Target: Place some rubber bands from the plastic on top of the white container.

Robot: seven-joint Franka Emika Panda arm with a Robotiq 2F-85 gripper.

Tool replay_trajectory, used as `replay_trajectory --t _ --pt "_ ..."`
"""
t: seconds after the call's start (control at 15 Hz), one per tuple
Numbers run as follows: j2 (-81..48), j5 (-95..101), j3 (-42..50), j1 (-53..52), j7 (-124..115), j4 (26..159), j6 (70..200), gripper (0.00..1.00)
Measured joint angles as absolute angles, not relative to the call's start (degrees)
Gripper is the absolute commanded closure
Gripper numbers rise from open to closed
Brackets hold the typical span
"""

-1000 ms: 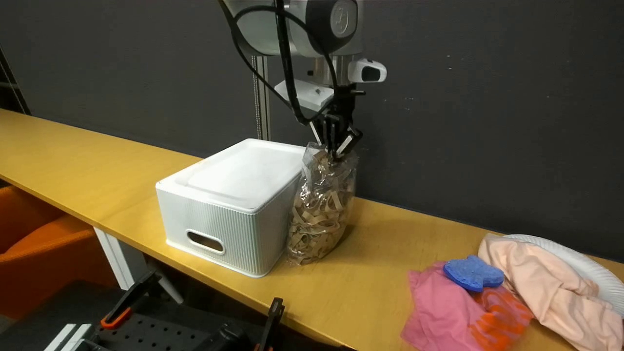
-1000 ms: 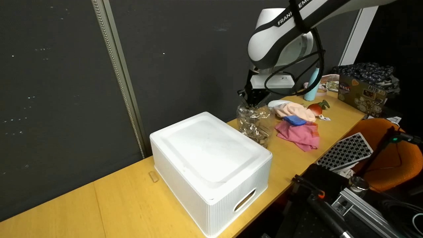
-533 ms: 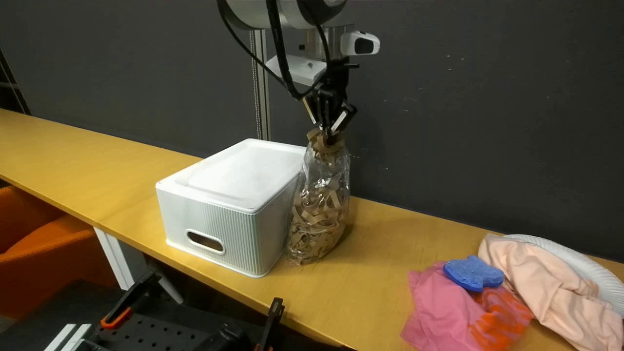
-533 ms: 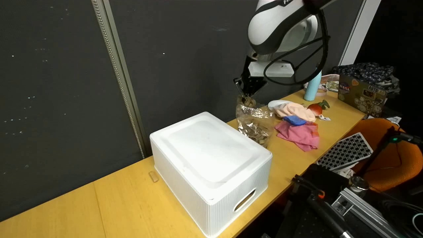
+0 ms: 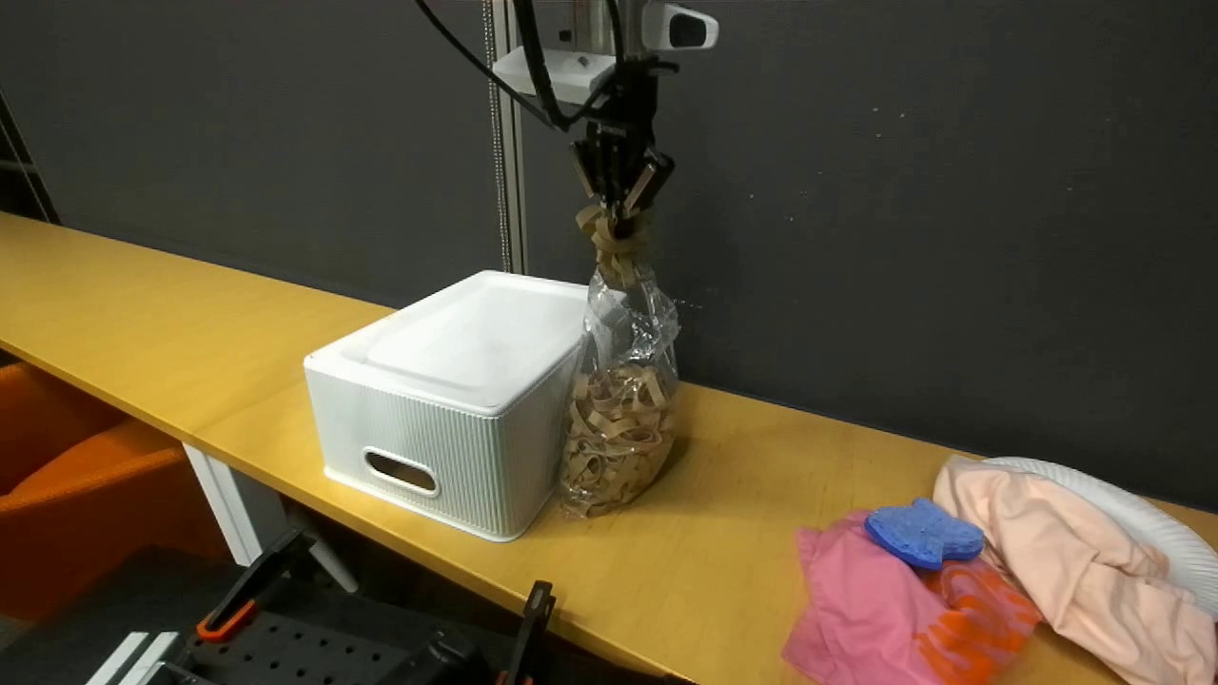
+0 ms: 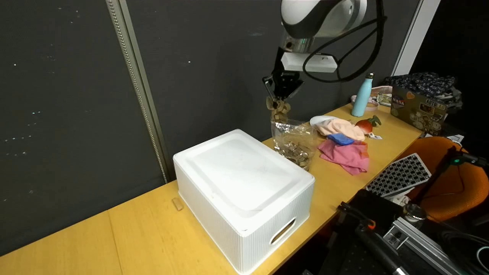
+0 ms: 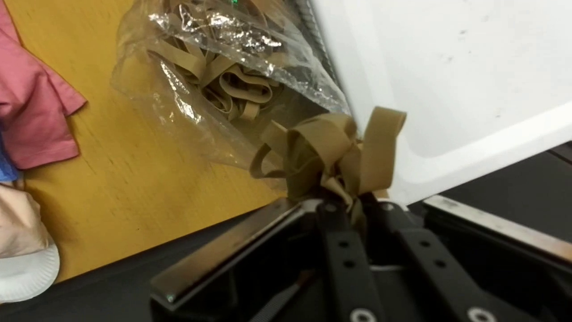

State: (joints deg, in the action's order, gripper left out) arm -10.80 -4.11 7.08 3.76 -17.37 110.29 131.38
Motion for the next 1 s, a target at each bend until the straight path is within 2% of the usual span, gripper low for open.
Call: replay_trajectory --t 0.53,1.0 --pt "-13.8 -4.1 4.1 1.5 -17.4 99.6 122.7 0.97" --pt "-27.3 -4.1 2.0 -0.6 -16.1 90.6 116.6 0.97"
